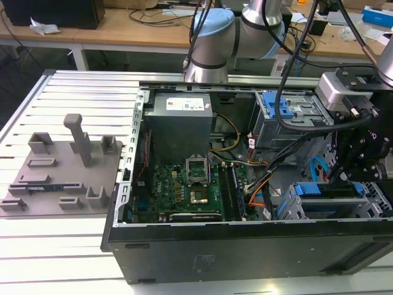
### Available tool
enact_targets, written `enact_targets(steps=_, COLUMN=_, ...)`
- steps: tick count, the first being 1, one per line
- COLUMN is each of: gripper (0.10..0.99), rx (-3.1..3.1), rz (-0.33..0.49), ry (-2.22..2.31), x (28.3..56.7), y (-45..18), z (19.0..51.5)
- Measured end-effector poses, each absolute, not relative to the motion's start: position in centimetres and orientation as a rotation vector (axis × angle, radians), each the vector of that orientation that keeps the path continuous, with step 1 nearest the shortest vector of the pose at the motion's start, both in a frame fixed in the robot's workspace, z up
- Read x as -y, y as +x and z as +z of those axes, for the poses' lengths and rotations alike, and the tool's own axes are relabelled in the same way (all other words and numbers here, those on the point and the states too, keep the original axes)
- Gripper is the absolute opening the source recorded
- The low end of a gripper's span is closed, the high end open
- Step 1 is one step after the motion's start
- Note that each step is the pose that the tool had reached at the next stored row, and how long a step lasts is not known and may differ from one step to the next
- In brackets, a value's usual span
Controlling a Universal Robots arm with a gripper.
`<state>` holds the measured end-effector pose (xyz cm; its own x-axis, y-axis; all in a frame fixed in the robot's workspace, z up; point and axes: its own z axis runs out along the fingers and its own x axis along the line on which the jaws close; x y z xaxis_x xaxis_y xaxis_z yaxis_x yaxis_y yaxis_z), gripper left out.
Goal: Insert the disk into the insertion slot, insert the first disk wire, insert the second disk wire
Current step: 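Insert the second disk wire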
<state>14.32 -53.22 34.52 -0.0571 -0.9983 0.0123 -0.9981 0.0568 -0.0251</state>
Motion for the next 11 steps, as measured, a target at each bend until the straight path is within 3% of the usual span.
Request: enact_targets(steps=11, gripper=0.173, rx=-2.277, rz=-0.041, ry=-2.151, x=53.34, y=14.32, z=33.57)
